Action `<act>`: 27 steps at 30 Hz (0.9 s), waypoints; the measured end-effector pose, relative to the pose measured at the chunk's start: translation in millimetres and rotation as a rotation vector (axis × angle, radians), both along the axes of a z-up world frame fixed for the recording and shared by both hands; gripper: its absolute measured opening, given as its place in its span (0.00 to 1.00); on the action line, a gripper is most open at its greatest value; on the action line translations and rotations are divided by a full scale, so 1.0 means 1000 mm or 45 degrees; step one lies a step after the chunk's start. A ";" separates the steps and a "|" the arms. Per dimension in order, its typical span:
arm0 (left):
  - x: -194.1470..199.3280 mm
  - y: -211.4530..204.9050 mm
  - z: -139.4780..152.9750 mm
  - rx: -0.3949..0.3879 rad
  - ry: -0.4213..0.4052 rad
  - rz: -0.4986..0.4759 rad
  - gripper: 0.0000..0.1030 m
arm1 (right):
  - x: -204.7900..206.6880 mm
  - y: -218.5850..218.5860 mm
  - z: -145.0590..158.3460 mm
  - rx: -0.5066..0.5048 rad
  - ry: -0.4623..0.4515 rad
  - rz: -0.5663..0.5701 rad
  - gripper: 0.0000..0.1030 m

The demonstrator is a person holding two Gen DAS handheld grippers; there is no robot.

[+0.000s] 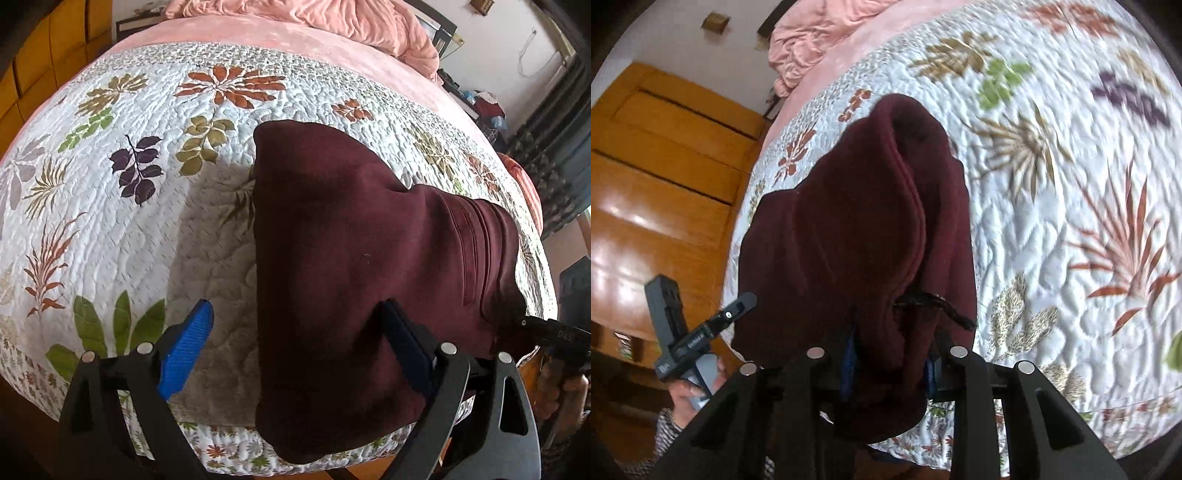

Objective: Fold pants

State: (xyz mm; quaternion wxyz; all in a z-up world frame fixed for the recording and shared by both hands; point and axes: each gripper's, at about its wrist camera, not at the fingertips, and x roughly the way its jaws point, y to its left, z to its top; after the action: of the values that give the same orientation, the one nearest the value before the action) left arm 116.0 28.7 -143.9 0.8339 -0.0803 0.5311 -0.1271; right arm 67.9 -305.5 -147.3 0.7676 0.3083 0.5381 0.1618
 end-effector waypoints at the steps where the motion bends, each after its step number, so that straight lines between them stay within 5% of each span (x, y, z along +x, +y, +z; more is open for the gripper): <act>1: 0.000 0.000 0.000 -0.003 0.000 0.000 0.89 | 0.000 -0.001 -0.001 0.012 0.001 -0.001 0.28; 7: 0.001 0.007 0.002 -0.013 -0.006 0.038 0.88 | -0.002 0.012 0.010 0.046 -0.065 0.070 0.28; 12: 0.002 0.010 0.001 -0.004 0.008 0.045 0.88 | 0.000 0.025 0.008 -0.063 -0.027 0.109 0.29; 18: 0.002 0.007 -0.004 0.008 0.006 0.027 0.88 | -0.003 0.011 0.040 -0.208 -0.080 0.125 0.59; 27: 0.003 0.002 -0.001 0.036 0.002 0.008 0.88 | 0.063 0.001 0.069 -0.162 -0.170 0.099 0.60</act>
State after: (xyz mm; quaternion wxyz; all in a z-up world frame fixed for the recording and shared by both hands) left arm 118.9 30.8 -145.1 0.8349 -0.0703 0.5332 -0.1170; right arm 131.1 -304.5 -78.4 0.8128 0.2262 0.5067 0.1772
